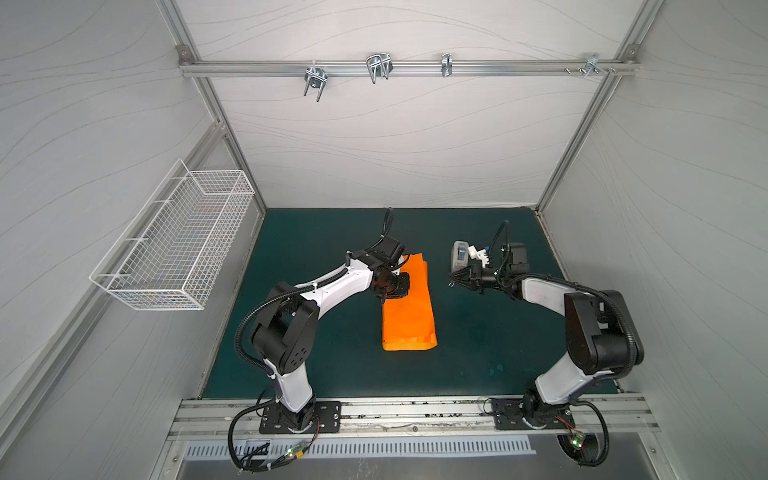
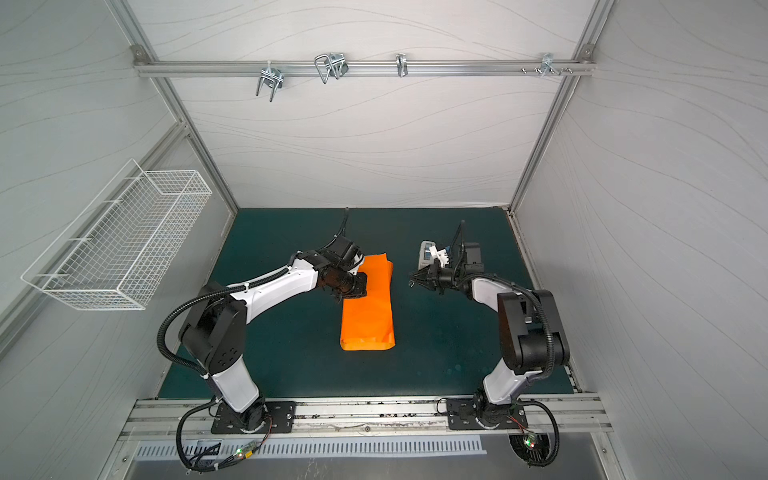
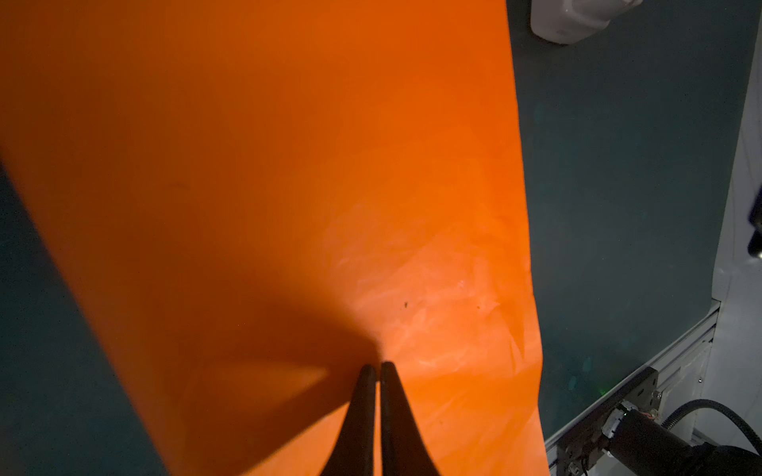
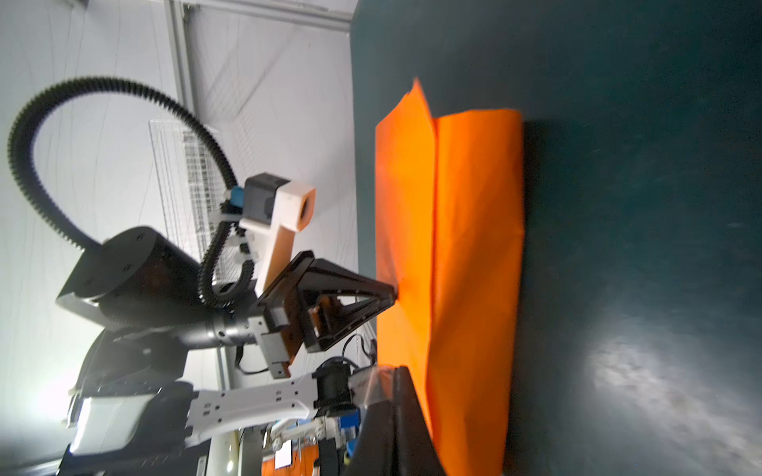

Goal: Wrap a gift box in wrapping paper
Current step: Tear off the tape with the cutter, then wrap the gift box with the wrapping paper.

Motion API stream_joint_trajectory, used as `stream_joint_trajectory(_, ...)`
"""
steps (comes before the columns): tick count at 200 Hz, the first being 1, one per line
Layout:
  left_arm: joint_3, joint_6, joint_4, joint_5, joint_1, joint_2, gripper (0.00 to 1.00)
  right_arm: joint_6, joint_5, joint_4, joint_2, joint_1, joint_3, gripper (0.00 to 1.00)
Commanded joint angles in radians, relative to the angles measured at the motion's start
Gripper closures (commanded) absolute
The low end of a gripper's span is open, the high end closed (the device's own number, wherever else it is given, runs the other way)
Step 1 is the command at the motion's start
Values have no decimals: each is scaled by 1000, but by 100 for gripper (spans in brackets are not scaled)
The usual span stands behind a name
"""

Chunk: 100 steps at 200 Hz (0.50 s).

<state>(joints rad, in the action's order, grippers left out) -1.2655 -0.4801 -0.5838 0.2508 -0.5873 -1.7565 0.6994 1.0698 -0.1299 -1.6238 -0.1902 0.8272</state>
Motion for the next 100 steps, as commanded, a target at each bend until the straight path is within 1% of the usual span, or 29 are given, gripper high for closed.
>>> stream_joint_trajectory(1,-6,14,-58,-44,1,-31,91,-125,91,127,24,-75,64,100)
stream_joint_trajectory(18,-6,17,-57,-41,3,-32,91,-185,69,198,20,-121,99,100)
stream_joint_trajectory(31,-5,17,-52,-40,1,-31,91,-189,58,200,24,-141,104,100)
stream_joint_trajectory(50,-3,14,-47,-35,2,-30,91,-188,41,200,15,-153,108,96)
stream_joint_trajectory(64,0,12,-45,-34,1,-30,91,-190,32,200,5,-154,108,87)
stream_joint_trajectory(74,1,12,-41,-34,1,-30,91,-189,27,198,-2,-154,108,85)
stream_joint_trajectory(88,3,12,-41,-32,0,-30,91,-189,13,197,-7,-154,107,77)
stream_joint_trajectory(100,3,12,-40,-34,1,-29,91,-190,10,194,-11,-154,108,72)
